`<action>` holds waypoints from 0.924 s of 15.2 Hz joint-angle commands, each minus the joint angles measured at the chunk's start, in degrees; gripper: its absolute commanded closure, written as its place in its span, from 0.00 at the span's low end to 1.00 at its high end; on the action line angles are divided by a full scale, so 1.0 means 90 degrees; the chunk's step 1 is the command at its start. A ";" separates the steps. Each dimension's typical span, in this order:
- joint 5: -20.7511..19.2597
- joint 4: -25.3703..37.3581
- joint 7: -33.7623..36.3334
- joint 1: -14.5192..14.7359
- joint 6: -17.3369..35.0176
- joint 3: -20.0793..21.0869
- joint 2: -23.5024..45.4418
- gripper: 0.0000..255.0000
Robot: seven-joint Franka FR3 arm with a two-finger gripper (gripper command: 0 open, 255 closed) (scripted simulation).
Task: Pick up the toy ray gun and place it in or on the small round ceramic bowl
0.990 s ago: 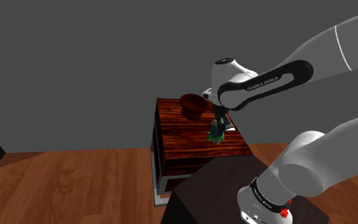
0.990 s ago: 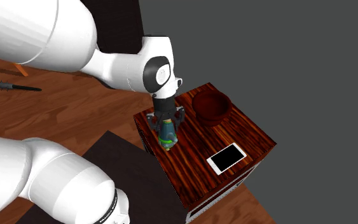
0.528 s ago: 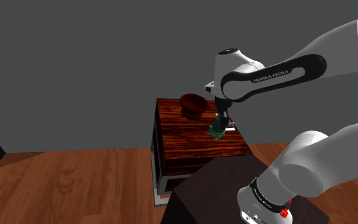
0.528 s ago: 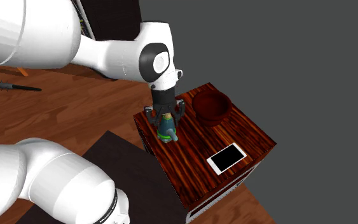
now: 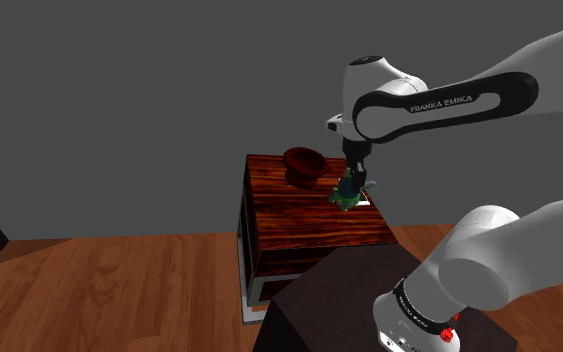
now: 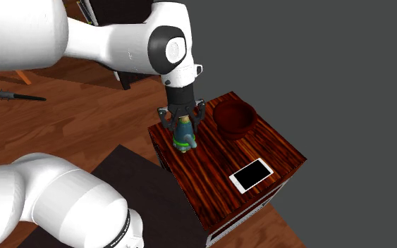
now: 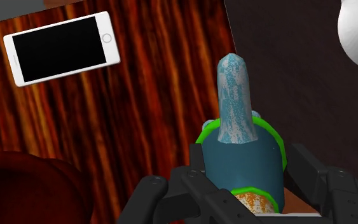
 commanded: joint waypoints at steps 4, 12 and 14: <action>0.0048 0.0271 -0.0102 0.0005 -0.0490 0.0026 -0.0227 1.00; 0.0027 0.1588 -0.0445 -0.0059 -0.0548 -0.0189 0.0959 1.00; 0.0046 0.2095 -0.0579 -0.0080 -0.0544 -0.0269 0.1442 1.00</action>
